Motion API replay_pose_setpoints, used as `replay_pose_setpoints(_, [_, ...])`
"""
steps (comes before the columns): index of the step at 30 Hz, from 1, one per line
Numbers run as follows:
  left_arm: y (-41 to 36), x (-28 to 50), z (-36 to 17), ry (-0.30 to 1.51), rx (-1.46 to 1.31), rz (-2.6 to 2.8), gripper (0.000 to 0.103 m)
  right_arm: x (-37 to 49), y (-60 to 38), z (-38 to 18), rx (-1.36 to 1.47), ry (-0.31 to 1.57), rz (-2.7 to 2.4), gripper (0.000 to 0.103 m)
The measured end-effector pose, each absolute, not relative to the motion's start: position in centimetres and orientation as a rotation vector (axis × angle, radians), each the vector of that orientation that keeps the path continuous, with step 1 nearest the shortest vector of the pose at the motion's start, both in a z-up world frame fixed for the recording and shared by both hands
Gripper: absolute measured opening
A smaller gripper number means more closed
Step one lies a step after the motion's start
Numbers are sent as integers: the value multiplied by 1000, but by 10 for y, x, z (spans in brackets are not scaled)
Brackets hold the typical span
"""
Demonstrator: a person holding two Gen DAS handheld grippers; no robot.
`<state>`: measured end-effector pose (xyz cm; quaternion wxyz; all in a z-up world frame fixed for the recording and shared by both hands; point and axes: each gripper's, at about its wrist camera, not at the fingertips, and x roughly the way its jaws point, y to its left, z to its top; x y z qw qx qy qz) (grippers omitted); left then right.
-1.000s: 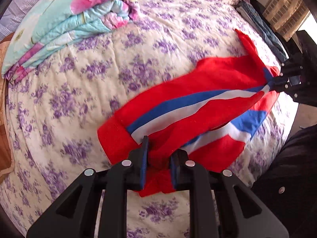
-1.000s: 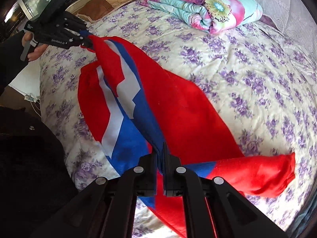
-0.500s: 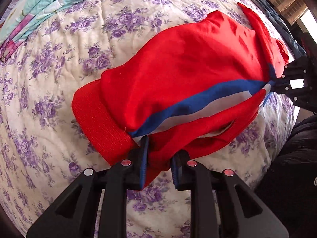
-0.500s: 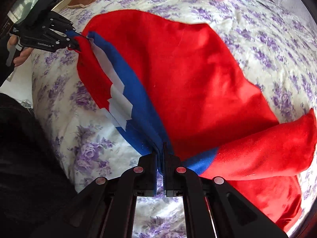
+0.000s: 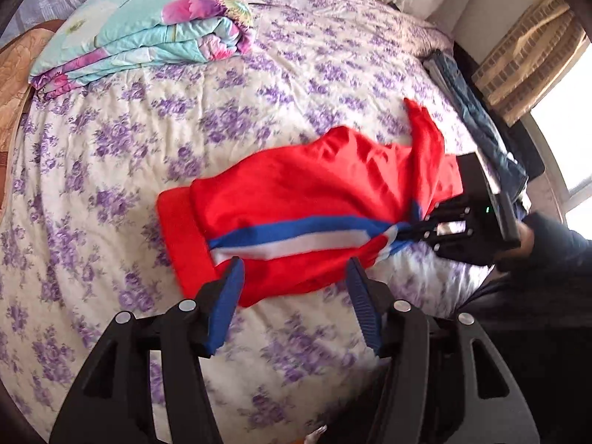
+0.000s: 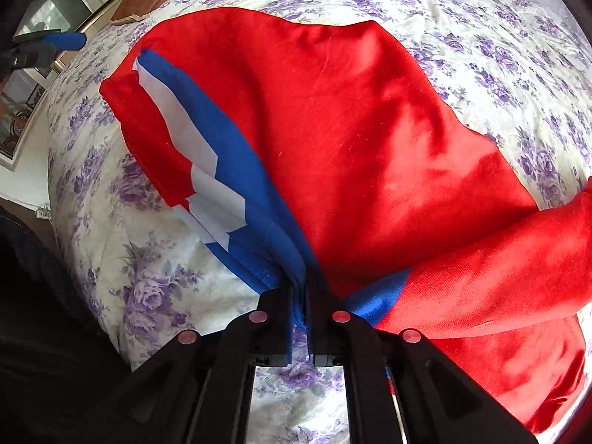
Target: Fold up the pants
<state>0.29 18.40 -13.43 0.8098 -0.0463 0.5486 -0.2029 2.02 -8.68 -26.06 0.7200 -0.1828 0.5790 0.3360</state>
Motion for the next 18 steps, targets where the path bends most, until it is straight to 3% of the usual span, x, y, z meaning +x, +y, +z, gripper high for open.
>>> replay_pose_setpoints(2, [165, 19, -159, 1209, -146, -400, 62, 22, -87, -261, -415, 1280, 742, 8])
replay_pose_setpoints(6, [143, 35, -238, 1384, -199, -341, 54, 17, -84, -253, -422, 1291, 753, 10])
replay_pose_setpoints(10, [135, 30, -233, 1349, -168, -329, 59, 12, -83, -220, -398, 1266, 784, 18])
replay_pose_setpoints(12, [135, 30, -234, 1347, -172, -330, 59, 14, -79, -202, -354, 1219, 801, 28])
replay_pose_setpoints(18, [140, 27, -238, 1348, -206, -325, 59, 31, -67, -194, -262, 1220, 842, 29])
